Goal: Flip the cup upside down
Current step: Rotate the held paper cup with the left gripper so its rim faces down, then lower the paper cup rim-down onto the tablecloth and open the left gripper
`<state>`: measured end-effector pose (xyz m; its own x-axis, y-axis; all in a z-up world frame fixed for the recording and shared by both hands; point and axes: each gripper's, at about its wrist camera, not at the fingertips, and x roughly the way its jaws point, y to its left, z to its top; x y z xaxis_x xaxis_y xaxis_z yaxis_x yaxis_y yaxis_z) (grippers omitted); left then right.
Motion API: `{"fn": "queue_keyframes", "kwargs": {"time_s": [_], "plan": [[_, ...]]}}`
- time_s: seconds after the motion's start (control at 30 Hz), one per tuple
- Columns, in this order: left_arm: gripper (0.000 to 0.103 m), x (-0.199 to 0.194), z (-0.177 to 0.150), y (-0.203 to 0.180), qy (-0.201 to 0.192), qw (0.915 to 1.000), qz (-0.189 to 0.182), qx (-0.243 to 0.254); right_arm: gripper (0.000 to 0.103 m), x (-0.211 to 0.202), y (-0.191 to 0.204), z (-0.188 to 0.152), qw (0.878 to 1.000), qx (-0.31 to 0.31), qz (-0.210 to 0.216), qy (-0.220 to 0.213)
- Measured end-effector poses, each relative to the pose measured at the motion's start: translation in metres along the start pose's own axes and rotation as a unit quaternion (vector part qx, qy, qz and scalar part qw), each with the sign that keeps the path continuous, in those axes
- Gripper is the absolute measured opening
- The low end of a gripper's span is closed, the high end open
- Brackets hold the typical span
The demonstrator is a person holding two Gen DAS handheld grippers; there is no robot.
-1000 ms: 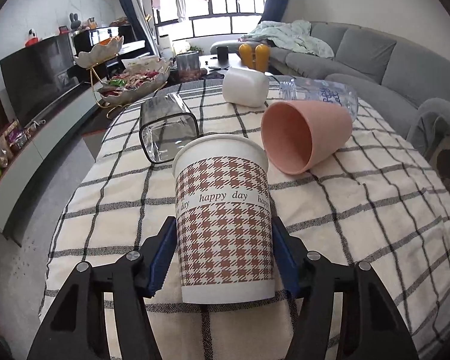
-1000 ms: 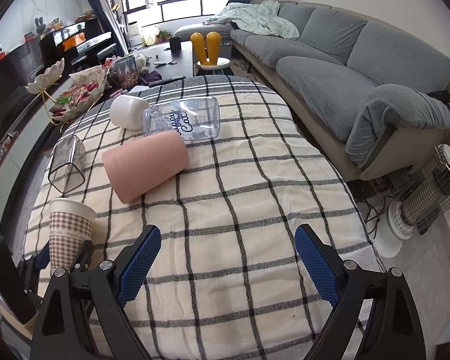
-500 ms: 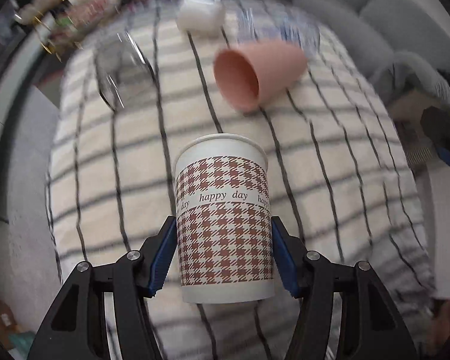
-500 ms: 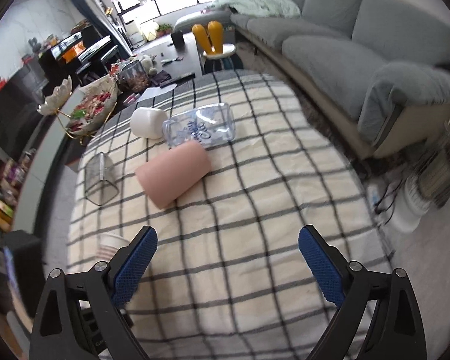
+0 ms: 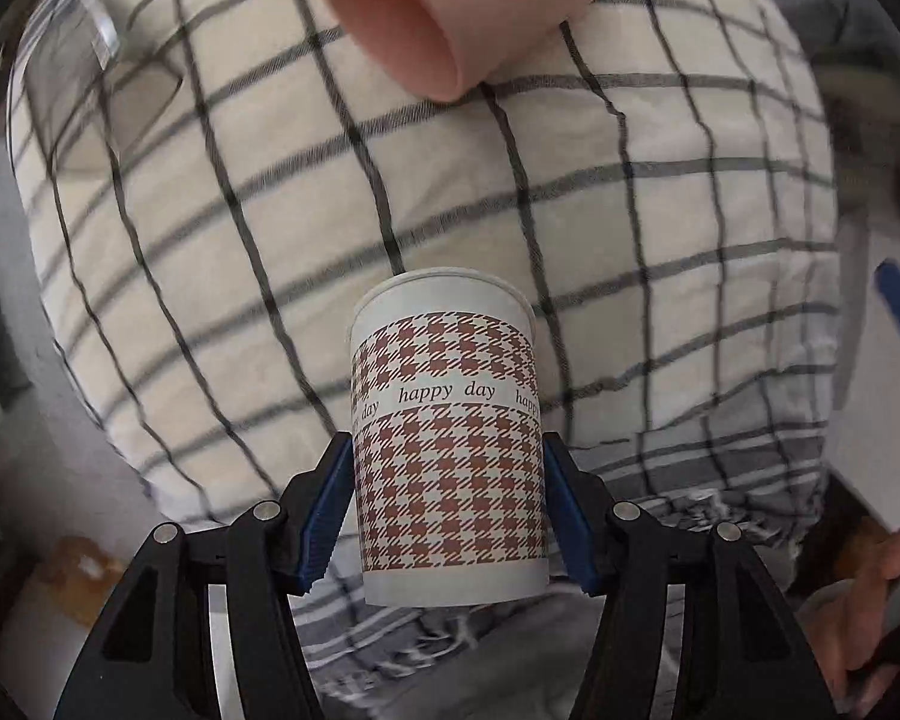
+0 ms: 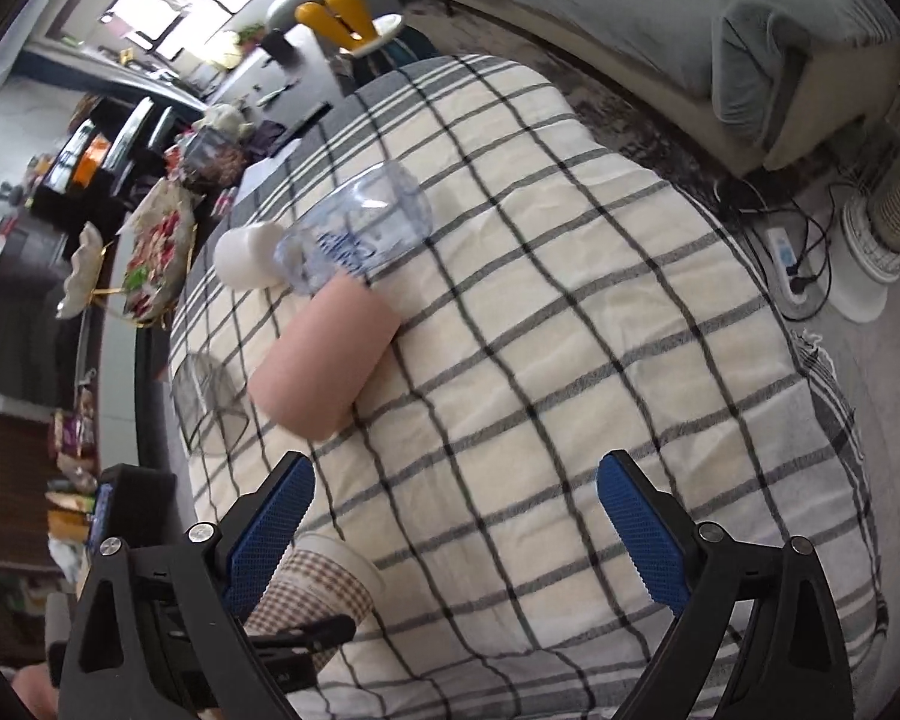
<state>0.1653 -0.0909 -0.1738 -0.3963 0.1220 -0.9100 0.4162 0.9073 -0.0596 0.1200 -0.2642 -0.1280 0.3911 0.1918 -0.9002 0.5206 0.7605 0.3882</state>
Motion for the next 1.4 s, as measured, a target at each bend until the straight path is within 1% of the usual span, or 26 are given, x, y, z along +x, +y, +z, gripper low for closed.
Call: {"fn": "queue_keyframes", "kwargs": {"time_s": [0.1,0.2,0.37,0.43,0.47,0.5,0.6,0.7,0.73,0.87,0.93,0.97,1.03,1.1,1.17,1.27,1.3,1.37,1.4], "plan": [[0.060,0.001,0.017,0.002,0.026,0.9995,0.015,-0.006,0.096,0.009,-0.002,0.016,1.000,0.013,-0.001,0.014],[0.060,0.003,0.031,0.000,0.043,0.9988,0.022,-0.006,0.096,0.023,-0.001,0.031,0.999,0.016,-0.001,0.031],[0.061,0.005,0.036,0.001,0.058,0.9979,0.029,-0.007,0.096,0.039,-0.006,0.043,0.998,0.026,0.004,0.050],[0.066,0.004,0.034,0.000,0.059,0.9978,0.029,-0.008,0.096,0.041,-0.007,0.043,0.998,0.028,0.005,0.053],[0.072,0.002,0.034,0.001,0.059,0.9979,0.029,-0.006,0.096,0.041,-0.007,0.042,0.998,0.028,0.006,0.053],[0.076,0.000,0.031,0.000,0.056,0.9980,0.031,-0.004,0.096,0.040,-0.006,0.042,0.998,0.027,0.006,0.052],[0.079,-0.009,0.021,-0.002,0.039,0.9986,0.034,0.003,0.096,0.032,-0.005,0.038,0.999,0.023,0.008,0.045],[0.083,-0.021,0.002,-0.002,0.016,0.9995,0.026,-0.001,0.096,0.018,0.001,0.032,0.999,0.010,0.013,0.031],[0.084,-0.021,0.013,-0.002,0.008,0.9997,0.024,-0.003,0.096,0.013,0.003,0.031,1.000,0.005,0.013,0.026],[0.085,-0.038,-0.019,-0.001,-0.049,0.9985,0.016,-0.017,0.096,-0.014,0.016,0.018,0.999,-0.038,0.012,-0.010],[0.085,-0.040,-0.036,0.004,-0.081,0.9958,-0.002,-0.041,0.096,-0.026,0.021,0.010,0.998,-0.060,0.012,-0.029],[0.085,-0.041,-0.048,0.008,-0.104,0.9927,-0.014,-0.060,0.096,-0.030,0.023,0.006,0.997,-0.071,0.013,-0.036],[0.085,-0.044,-0.067,0.010,-0.146,0.9861,-0.013,-0.079,0.096,-0.042,0.029,-0.003,0.993,-0.100,0.017,-0.061],[0.086,-0.048,-0.092,0.014,-0.202,0.9740,-0.002,-0.102,0.096,-0.052,0.034,-0.014,0.988,-0.125,0.014,-0.089],[0.086,-0.053,-0.108,0.016,-0.241,0.9630,0.006,-0.120,0.096,-0.064,0.040,-0.028,0.981,-0.153,0.015,-0.119],[0.086,-0.053,-0.134,0.023,-0.299,0.9436,0.025,-0.140,0.096,-0.075,0.047,-0.045,0.972,-0.181,0.014,-0.148],[0.086,-0.054,-0.143,0.024,-0.318,0.9358,0.023,-0.149,0.096,-0.078,0.048,-0.049,0.970,-0.187,0.014,-0.156],[0.086,-0.051,-0.156,0.030,-0.345,0.9242,0.021,-0.162,0.096,-0.083,0.050,-0.060,0.963,-0.201,0.011,-0.176],[0.086,-0.053,-0.164,0.031,-0.367,0.9142,0.026,-0.171,0.096,-0.084,0.050,-0.064,0.961,-0.206,0.010,-0.182]]}}
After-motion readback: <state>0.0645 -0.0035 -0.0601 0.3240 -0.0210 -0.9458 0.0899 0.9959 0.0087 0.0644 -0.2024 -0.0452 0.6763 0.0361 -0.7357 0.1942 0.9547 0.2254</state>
